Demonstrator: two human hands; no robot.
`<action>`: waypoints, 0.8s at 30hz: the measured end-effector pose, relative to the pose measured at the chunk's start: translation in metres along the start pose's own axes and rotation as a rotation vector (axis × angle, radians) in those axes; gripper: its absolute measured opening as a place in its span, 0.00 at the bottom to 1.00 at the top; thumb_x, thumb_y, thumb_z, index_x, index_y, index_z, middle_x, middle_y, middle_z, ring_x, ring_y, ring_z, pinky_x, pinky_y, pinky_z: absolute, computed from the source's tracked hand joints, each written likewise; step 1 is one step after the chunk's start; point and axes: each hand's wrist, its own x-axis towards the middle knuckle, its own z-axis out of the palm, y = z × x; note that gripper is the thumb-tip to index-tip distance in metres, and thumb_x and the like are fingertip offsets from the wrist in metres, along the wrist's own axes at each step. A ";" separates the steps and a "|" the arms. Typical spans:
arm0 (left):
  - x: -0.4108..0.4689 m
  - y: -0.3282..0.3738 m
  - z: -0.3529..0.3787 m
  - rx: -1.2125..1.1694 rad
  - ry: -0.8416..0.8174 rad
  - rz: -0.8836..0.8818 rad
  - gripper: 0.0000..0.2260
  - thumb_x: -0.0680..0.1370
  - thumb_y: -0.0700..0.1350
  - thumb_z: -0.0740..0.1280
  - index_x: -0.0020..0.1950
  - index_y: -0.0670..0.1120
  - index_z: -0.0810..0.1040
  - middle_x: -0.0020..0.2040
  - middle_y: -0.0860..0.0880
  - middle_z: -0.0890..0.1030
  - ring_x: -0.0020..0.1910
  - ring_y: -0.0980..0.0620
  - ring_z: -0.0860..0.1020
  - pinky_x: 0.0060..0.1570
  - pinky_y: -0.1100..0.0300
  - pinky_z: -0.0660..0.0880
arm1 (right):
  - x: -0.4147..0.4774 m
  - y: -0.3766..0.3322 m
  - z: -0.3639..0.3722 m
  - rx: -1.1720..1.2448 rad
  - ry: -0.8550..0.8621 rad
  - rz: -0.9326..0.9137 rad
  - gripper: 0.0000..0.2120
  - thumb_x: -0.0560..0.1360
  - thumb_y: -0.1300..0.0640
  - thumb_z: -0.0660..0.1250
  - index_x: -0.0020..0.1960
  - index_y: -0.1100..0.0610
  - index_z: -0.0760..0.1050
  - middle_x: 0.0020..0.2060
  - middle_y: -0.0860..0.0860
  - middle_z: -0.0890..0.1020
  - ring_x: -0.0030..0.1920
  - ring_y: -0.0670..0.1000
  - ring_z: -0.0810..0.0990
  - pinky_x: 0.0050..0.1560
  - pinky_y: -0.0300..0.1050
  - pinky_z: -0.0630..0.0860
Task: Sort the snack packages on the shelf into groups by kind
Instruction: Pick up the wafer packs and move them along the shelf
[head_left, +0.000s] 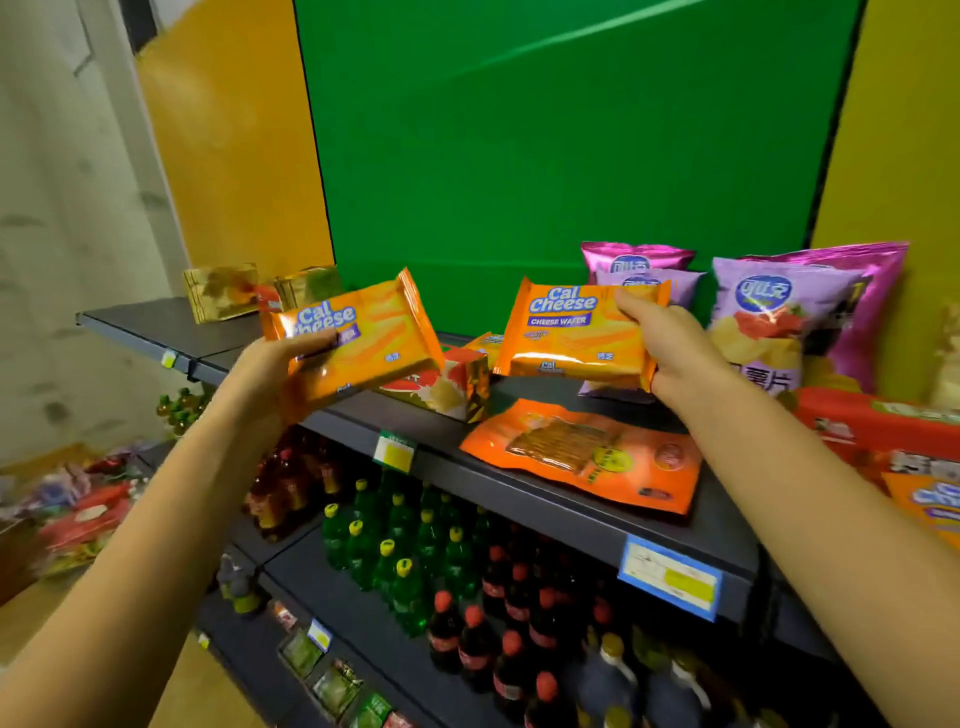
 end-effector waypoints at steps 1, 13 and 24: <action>0.011 0.004 -0.003 0.011 0.002 0.012 0.04 0.77 0.38 0.63 0.45 0.44 0.76 0.25 0.54 0.82 0.23 0.58 0.81 0.23 0.62 0.79 | 0.008 0.001 0.007 0.008 0.002 0.006 0.03 0.76 0.57 0.64 0.44 0.57 0.73 0.28 0.50 0.82 0.20 0.45 0.79 0.21 0.45 0.76; 0.163 -0.006 0.007 -0.048 -0.244 -0.056 0.07 0.78 0.38 0.61 0.41 0.44 0.75 0.23 0.54 0.81 0.22 0.58 0.80 0.24 0.65 0.78 | 0.068 0.014 0.060 -0.134 0.179 -0.053 0.05 0.76 0.55 0.63 0.42 0.54 0.72 0.20 0.46 0.81 0.22 0.43 0.80 0.22 0.40 0.78; 0.291 -0.012 0.043 0.121 -0.603 -0.178 0.09 0.77 0.38 0.61 0.38 0.44 0.73 0.20 0.51 0.79 0.16 0.57 0.76 0.17 0.68 0.73 | 0.086 0.015 0.086 -0.201 0.564 -0.191 0.06 0.76 0.54 0.64 0.43 0.55 0.72 0.34 0.49 0.80 0.19 0.41 0.78 0.19 0.36 0.75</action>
